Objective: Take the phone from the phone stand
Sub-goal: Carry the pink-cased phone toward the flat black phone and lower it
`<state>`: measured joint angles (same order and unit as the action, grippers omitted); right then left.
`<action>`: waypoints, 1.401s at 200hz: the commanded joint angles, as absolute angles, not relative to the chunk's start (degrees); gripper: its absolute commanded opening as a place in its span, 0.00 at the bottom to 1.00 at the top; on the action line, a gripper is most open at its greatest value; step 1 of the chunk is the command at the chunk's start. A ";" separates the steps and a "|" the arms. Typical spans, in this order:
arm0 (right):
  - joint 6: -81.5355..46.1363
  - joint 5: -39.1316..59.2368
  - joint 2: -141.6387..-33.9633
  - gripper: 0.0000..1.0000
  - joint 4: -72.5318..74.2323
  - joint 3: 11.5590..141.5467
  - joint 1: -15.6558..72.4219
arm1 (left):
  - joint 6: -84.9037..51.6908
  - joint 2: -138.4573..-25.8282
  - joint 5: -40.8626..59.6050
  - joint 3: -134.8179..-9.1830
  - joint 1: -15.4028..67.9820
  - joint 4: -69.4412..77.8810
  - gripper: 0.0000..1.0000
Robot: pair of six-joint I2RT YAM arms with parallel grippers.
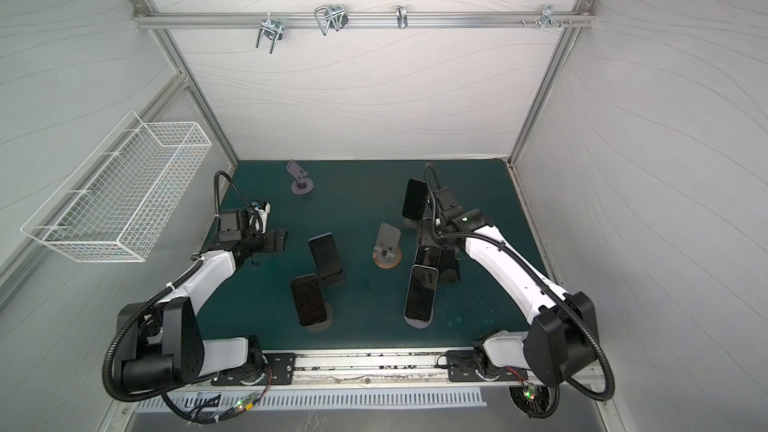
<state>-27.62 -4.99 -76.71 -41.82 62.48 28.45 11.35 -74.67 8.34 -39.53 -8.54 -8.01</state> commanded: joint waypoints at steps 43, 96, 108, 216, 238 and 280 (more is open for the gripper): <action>-27.87 -3.08 -84.40 0.59 -34.78 59.27 28.91 | 11.60 -73.92 8.50 -40.42 -8.80 -5.98 0.97; -26.89 -1.33 -89.94 0.60 -32.81 58.10 28.91 | 11.62 -73.85 8.60 -40.33 -8.79 -5.89 0.97; -26.98 -0.92 -91.29 0.60 -32.14 57.92 28.89 | 11.60 -73.87 8.58 -40.34 -8.77 -5.87 0.97; -26.92 -2.58 -100.72 0.64 -29.89 58.00 28.87 | 12.02 -73.51 8.31 -40.16 -8.79 -6.24 0.97; -26.98 -3.95 -102.07 0.64 -30.81 58.52 29.05 | 11.96 -73.56 8.34 -40.20 -8.79 -6.17 0.97; -27.94 -8.52 -103.16 0.65 -34.20 59.56 30.48 | 11.98 -73.28 8.31 -39.99 -8.79 -6.15 0.97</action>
<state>-27.40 -4.95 -100.38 -29.32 60.05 29.36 11.38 -74.61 8.34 -39.53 -8.54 -7.99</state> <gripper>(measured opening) 0.747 0.971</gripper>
